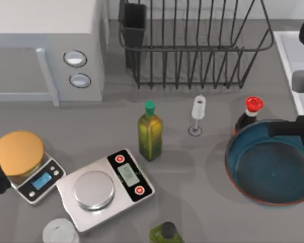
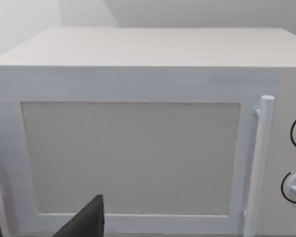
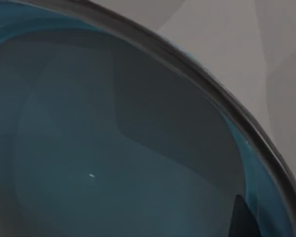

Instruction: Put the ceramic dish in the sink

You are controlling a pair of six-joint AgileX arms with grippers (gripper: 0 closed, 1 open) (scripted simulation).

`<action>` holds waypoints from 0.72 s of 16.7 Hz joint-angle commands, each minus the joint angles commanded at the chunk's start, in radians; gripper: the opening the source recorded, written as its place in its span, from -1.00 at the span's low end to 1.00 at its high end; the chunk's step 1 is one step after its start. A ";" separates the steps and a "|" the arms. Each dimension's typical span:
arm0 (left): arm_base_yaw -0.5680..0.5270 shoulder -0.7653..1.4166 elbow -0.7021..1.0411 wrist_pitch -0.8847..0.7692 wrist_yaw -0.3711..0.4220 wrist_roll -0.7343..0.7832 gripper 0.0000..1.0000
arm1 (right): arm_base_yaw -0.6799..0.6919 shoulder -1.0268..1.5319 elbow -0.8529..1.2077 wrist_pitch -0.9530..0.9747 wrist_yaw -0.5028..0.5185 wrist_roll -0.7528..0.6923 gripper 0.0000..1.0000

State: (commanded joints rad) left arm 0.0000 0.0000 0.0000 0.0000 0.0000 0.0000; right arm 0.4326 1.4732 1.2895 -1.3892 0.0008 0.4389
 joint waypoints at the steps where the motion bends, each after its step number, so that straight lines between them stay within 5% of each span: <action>1: 0.000 0.000 0.000 0.000 0.000 0.000 1.00 | -0.008 -0.001 0.000 0.010 -0.006 -0.004 -1.00; 6: 0.000 0.000 0.000 0.000 0.000 0.000 1.00 | -0.142 -0.009 0.004 0.218 -0.111 -0.069 -1.00; 12: 0.000 0.000 0.000 0.000 0.000 0.000 1.00 | -0.437 0.021 -0.097 0.811 -0.302 -0.197 -1.00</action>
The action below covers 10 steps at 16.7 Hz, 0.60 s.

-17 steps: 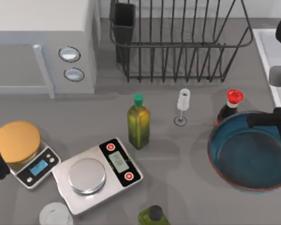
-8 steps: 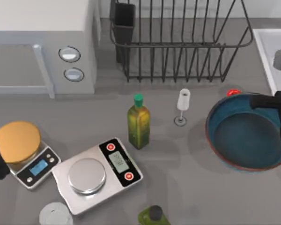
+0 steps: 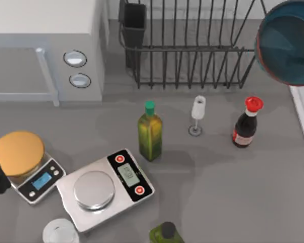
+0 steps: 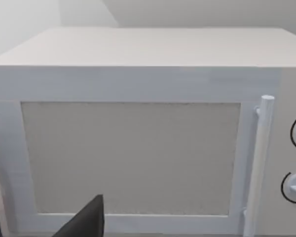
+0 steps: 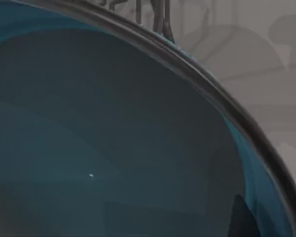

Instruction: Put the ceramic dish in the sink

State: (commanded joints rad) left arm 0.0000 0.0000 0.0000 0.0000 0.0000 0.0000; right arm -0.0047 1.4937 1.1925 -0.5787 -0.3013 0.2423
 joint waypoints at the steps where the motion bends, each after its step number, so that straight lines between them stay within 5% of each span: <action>1: 0.000 0.000 0.000 0.000 0.000 0.000 1.00 | -0.052 0.006 -0.034 0.128 -0.028 -0.023 -1.00; 10: 0.000 0.000 0.000 0.000 0.000 0.000 1.00 | -0.423 0.023 -0.424 1.185 -0.187 -0.192 -1.00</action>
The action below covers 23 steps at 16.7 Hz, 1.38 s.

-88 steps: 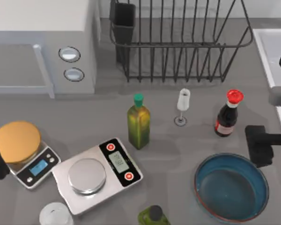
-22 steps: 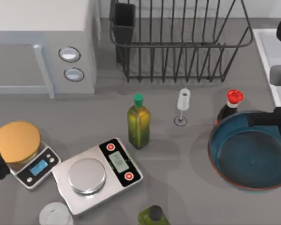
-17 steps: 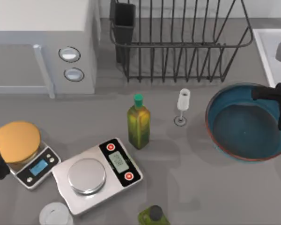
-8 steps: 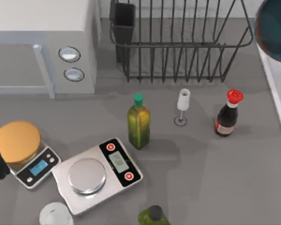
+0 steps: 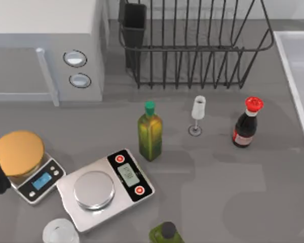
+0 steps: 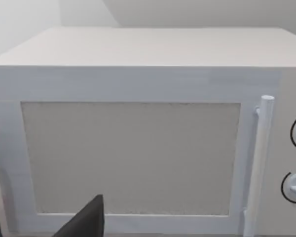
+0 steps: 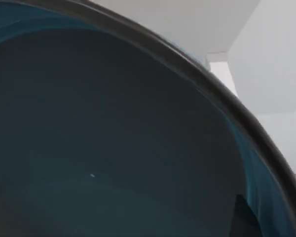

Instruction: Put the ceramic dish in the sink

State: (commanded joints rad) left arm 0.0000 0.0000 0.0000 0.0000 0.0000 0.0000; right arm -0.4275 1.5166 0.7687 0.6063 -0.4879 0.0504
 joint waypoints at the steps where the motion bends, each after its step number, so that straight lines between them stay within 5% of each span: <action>1: 0.000 0.000 0.000 0.000 0.000 0.000 1.00 | -0.024 -0.005 -0.039 0.075 -0.005 -0.010 -1.00; 6: 0.000 0.000 0.000 0.000 0.000 0.000 1.00 | -0.094 -0.023 -0.166 0.289 -0.013 -0.031 -1.00; 16: 0.000 0.000 0.000 0.000 0.000 0.000 1.00 | -0.057 0.034 -0.126 0.366 0.024 -0.007 -1.00; 23: 0.000 0.000 0.000 0.000 0.000 0.000 1.00 | -0.012 0.414 -0.125 0.819 0.078 0.015 -1.00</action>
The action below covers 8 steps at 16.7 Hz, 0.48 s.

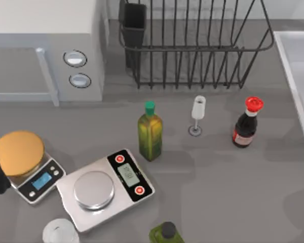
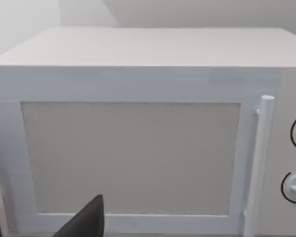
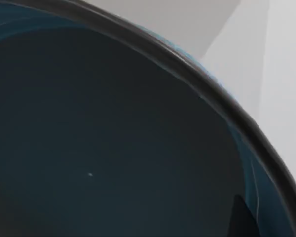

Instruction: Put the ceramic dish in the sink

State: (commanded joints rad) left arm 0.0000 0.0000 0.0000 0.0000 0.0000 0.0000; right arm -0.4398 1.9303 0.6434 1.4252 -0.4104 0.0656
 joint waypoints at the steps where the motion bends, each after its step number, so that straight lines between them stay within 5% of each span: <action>1: 0.000 0.000 0.000 0.000 0.000 0.000 1.00 | -0.009 0.062 -0.022 0.074 -0.008 -0.007 -1.00; 8: 0.000 0.000 0.000 0.000 0.000 0.000 1.00 | -0.088 0.286 -0.154 0.309 -0.082 -0.051 -1.00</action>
State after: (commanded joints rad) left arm 0.0000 0.0000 0.0000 0.0000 0.0000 0.0000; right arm -0.5280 2.2164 0.4894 1.7342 -0.4924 0.0146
